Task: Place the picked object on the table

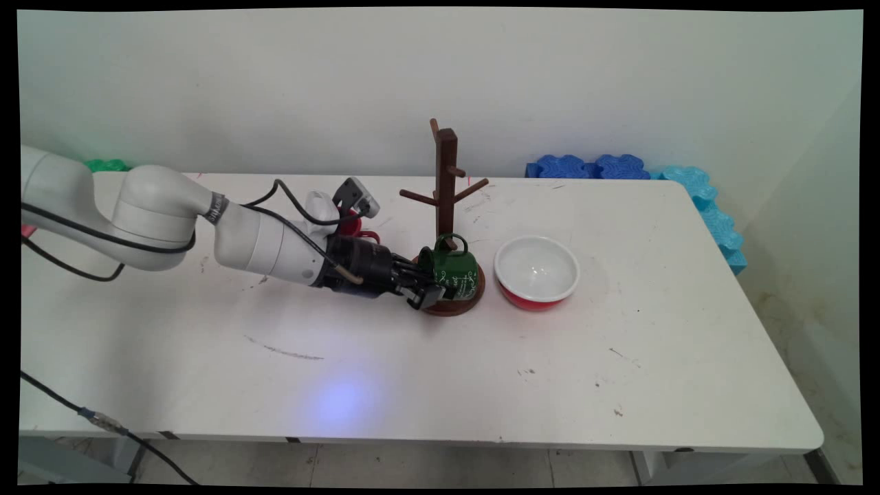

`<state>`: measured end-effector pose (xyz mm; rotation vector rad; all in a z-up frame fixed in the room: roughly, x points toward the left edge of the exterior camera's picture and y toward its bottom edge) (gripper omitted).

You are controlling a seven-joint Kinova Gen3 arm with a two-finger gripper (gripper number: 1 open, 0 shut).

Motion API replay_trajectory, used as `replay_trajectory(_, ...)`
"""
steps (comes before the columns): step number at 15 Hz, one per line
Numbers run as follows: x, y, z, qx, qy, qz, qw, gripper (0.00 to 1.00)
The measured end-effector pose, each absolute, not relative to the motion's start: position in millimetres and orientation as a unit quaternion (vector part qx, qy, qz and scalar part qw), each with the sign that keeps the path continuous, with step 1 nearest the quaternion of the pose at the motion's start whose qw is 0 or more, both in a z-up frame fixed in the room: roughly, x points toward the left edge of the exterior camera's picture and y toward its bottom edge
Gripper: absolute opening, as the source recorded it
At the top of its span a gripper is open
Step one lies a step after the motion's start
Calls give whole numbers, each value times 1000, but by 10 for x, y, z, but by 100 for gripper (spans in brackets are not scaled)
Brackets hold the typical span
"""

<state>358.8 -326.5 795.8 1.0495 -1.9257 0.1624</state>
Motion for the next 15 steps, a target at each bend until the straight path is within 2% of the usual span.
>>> replay_trajectory(15, 3562, -3205, 7988, 412, -785, 66, 457, 0)
